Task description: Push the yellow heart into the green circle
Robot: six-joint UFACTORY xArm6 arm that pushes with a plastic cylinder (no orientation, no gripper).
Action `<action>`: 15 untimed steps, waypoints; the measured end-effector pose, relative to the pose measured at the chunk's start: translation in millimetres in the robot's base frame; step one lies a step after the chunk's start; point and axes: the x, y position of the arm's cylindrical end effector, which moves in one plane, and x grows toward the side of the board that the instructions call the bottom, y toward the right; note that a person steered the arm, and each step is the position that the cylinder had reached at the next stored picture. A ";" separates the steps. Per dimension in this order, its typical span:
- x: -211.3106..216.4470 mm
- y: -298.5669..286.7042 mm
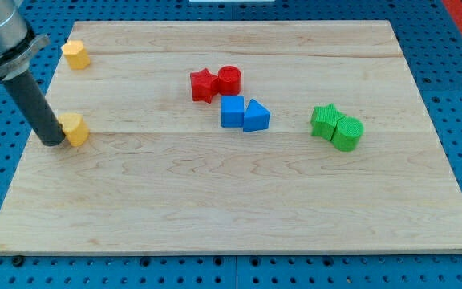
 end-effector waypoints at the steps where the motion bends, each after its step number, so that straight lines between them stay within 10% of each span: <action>1: -22.9 26.3; 4: -39.3 22.3; 11: -47.1 221.0; 15: -54.2 148.7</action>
